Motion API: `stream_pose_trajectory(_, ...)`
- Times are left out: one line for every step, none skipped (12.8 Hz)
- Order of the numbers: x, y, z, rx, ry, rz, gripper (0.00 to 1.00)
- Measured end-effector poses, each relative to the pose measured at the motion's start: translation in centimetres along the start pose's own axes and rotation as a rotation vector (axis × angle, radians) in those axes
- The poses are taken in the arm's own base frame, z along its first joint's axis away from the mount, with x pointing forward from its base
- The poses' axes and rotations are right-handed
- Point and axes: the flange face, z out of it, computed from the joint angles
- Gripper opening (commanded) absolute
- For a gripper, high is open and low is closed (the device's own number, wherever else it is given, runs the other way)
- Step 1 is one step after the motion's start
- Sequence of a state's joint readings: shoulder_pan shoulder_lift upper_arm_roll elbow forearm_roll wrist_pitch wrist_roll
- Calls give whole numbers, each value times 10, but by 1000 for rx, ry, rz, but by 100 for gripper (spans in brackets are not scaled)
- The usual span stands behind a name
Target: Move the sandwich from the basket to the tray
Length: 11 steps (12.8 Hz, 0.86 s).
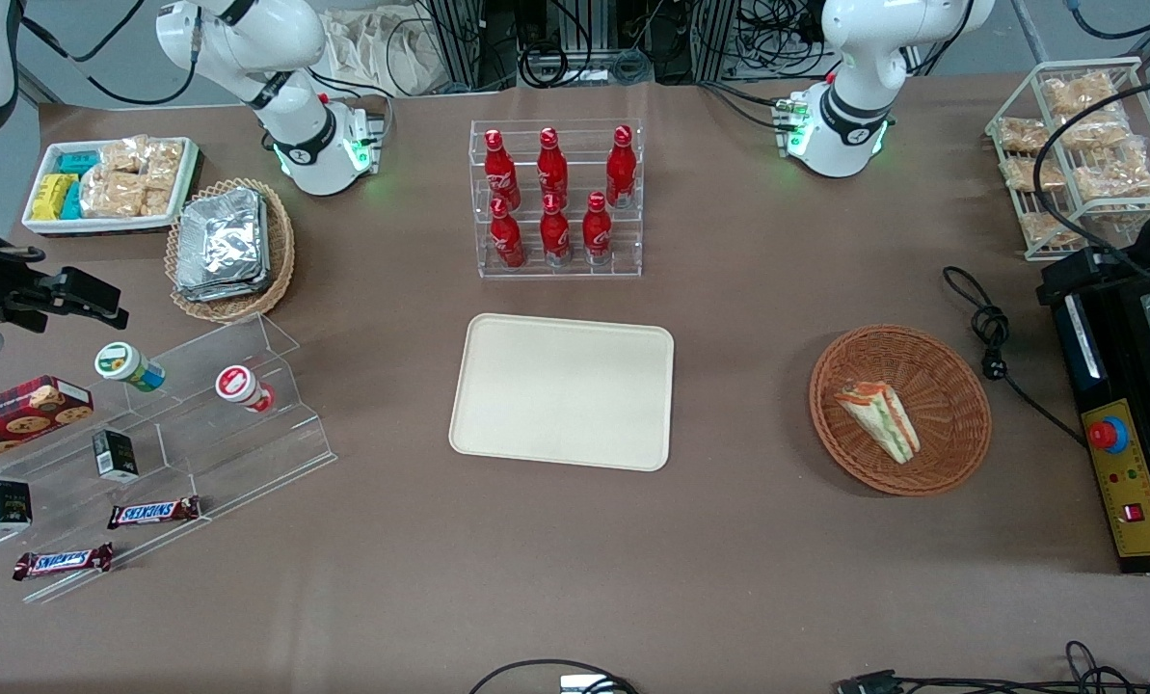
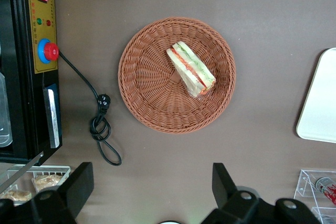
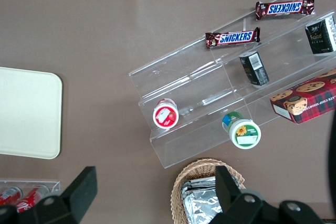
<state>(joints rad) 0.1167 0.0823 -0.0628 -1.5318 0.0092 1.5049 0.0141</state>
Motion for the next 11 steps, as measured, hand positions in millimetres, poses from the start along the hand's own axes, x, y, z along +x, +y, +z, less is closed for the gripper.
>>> stream_pose_trajectory(3, 0, 5, -1, -9, 0, 99)
stream_pose_trajectory(7, 0, 12, -6, -20, 0, 99)
stream_pose_trajectory(12, 1, 19, -20, -30, 1, 99)
stream_pose_trajectory(18, 2, 27, -44, -43, -2, 98)
stream_pose_trajectory(24, 2, 37, -62, -57, -11, 95)
stream_pose_trajectory(32, 0, 50, -73, -71, -33, 96)
stream_pose_trajectory(41, -2, 67, -78, -89, -64, 97)
stream_pose_trajectory(51, -3, 85, -79, -109, -95, 97)
stream_pose_trajectory(61, -1, 104, -78, -129, -124, 98)
stream_pose_trajectory(68, 0, 121, -76, -150, -154, 100)
stream_pose_trajectory(74, 2, 137, -74, -171, -190, 99)
